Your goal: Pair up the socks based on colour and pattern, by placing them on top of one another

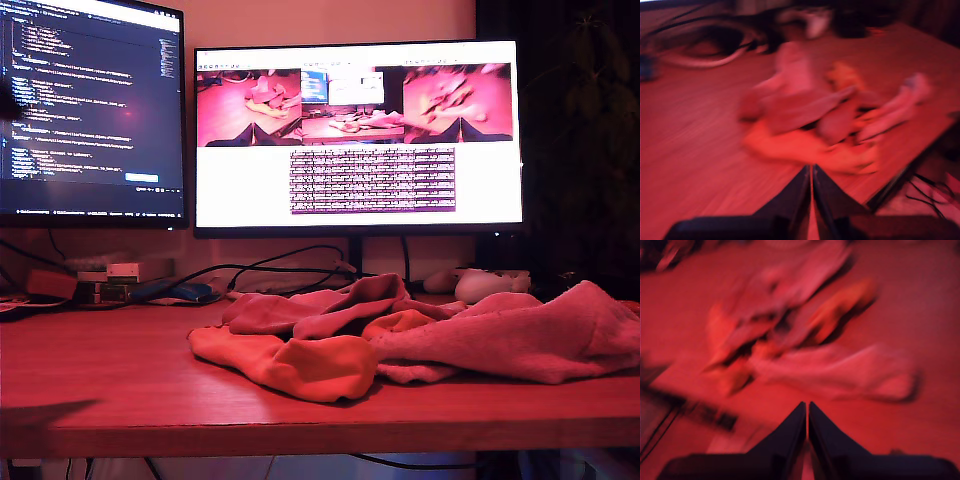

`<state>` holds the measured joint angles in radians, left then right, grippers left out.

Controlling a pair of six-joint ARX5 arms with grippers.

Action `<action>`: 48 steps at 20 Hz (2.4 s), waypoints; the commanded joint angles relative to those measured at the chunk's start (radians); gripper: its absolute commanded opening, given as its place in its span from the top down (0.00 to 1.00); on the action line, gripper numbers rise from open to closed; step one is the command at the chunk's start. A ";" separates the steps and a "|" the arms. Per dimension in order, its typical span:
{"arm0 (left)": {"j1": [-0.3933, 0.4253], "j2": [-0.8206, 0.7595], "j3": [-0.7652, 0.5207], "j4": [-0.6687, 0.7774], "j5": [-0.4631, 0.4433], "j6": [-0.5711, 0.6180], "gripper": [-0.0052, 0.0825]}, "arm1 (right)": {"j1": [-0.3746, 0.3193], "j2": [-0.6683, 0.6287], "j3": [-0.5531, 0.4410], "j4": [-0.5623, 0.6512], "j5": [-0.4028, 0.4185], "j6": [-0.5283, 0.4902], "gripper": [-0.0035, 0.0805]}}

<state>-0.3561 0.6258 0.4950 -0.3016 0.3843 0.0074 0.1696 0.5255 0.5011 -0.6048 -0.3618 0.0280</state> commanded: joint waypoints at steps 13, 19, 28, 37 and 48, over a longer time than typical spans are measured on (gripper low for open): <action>-0.201 0.657 0.175 0.377 -0.069 0.659 0.94 | 0.118 0.164 0.062 0.028 -0.024 -0.085 0.97; -0.201 0.935 0.360 0.377 -0.109 0.852 0.64 | 0.118 0.164 0.062 0.039 -0.024 -0.085 0.97; -0.212 1.172 0.467 0.378 -0.159 0.983 0.53 | 0.118 0.164 0.062 0.052 -0.024 -0.085 0.97; -0.222 1.263 0.468 0.498 -0.191 1.021 0.54 | 0.118 0.166 0.062 0.065 -0.024 -0.085 0.97; -0.247 1.275 0.526 0.460 -0.389 1.012 0.96 | 0.118 0.166 0.062 0.069 -0.021 -0.085 0.97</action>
<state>-0.5926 1.8751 0.9951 0.1600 0.0292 1.0248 0.2836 0.6849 0.5518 -0.5457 -0.3832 -0.0536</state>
